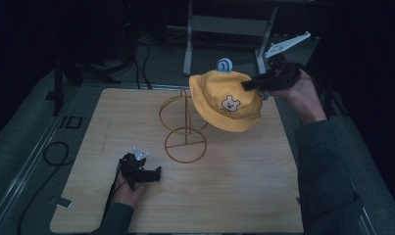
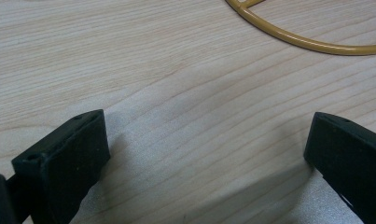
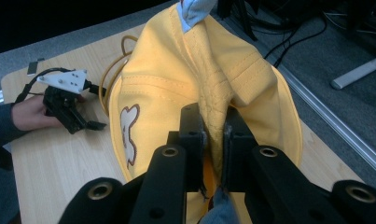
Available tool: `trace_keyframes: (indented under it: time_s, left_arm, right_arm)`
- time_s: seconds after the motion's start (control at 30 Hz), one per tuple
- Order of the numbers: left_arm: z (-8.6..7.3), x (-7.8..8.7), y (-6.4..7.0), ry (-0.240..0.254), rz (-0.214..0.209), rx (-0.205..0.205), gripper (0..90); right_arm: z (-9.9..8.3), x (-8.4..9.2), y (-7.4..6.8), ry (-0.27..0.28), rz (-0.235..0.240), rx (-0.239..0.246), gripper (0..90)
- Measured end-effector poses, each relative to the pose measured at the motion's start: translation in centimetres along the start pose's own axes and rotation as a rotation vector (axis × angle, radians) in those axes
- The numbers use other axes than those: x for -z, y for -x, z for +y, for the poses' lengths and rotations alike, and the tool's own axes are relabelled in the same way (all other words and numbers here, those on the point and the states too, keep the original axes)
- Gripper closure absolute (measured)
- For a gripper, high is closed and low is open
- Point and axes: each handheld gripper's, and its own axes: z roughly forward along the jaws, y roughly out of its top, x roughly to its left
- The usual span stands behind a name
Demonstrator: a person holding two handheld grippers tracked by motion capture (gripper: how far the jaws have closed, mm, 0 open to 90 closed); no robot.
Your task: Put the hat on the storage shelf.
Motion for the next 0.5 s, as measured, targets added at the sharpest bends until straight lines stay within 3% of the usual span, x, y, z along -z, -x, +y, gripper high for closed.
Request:
trace_keyframes:
  time_s: [0.5]
  left_arm:
    - [0.0, 0.0, 0.0, 0.001, -0.002, -0.001, 0.0]
  right_arm:
    - [2.6, -1.7, -1.0, -0.006, 0.029, 0.045, 81.8]
